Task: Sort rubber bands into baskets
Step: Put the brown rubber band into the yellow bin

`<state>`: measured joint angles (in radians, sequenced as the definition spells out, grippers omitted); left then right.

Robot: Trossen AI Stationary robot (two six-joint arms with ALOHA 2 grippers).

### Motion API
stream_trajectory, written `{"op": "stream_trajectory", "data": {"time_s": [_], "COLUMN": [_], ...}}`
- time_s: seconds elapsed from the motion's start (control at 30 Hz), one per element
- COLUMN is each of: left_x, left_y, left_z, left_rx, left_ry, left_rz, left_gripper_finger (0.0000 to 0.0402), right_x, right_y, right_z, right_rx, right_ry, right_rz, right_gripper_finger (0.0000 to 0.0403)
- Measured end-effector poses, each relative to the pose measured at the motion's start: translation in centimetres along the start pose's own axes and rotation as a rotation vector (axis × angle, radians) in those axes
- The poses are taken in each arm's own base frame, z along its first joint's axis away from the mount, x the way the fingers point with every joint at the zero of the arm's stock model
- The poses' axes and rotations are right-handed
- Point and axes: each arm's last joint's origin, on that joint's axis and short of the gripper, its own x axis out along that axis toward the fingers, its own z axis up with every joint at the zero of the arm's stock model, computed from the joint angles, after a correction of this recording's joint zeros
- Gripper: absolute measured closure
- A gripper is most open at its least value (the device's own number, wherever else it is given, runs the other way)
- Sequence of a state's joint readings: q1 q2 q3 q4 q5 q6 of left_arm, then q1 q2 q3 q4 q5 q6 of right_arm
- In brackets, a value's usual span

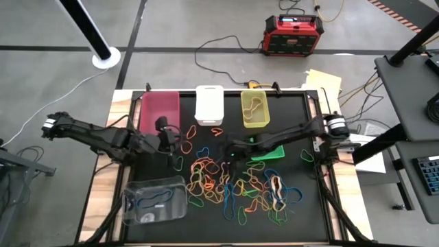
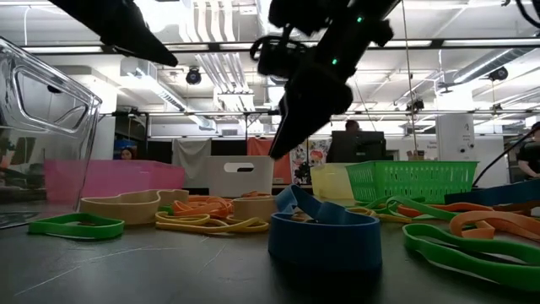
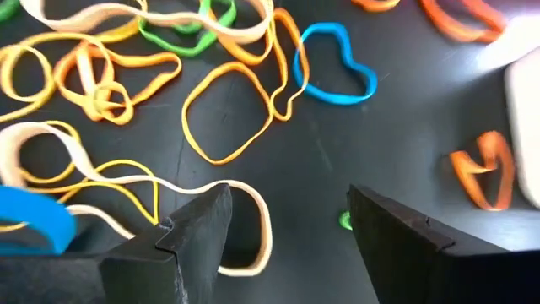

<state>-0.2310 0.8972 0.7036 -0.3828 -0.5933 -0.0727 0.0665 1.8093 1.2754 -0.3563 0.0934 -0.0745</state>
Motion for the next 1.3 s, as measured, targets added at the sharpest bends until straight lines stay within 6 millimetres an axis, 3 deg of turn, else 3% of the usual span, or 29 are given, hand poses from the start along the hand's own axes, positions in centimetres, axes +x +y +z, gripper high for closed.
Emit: {"op": "stream_trajectory", "data": {"time_s": [0.2, 0.63, 0.8, 1.07, 1.3], "left_x": [0.1, 0.1, 0.1, 0.2, 0.3], "left_y": [0.0, -0.1, -0.1, -0.1, -0.2], "left_z": [-0.2, -0.2, -0.2, -0.2, -0.3], "left_rx": [0.004, -0.01, -0.014, -0.02, -0.035], "left_ry": [0.006, 0.006, 0.006, 0.009, 0.015], "left_rz": [0.0, -0.001, -0.001, -0.001, 0.0], "left_gripper_finger": [0.0325, 0.0325, 0.0325, 0.0325, 0.0325], "right_x": [2.3, 4.1, 4.6, 4.5, 2.1], "right_y": [-0.1, -0.2, -0.2, -0.3, -0.6], "right_z": [-0.2, -1.6, -1.8, -1.8, -0.5], "right_rx": [0.017, 0.002, -0.014, -0.03, -0.038], "right_ry": [0.045, 0.141, 0.148, 0.145, 0.083], "right_rz": [0.073, 0.076, 0.083, 0.078, 0.07], "right_gripper_finger": [0.017, 0.0178, 0.0228, 0.0376, 0.0393]}}
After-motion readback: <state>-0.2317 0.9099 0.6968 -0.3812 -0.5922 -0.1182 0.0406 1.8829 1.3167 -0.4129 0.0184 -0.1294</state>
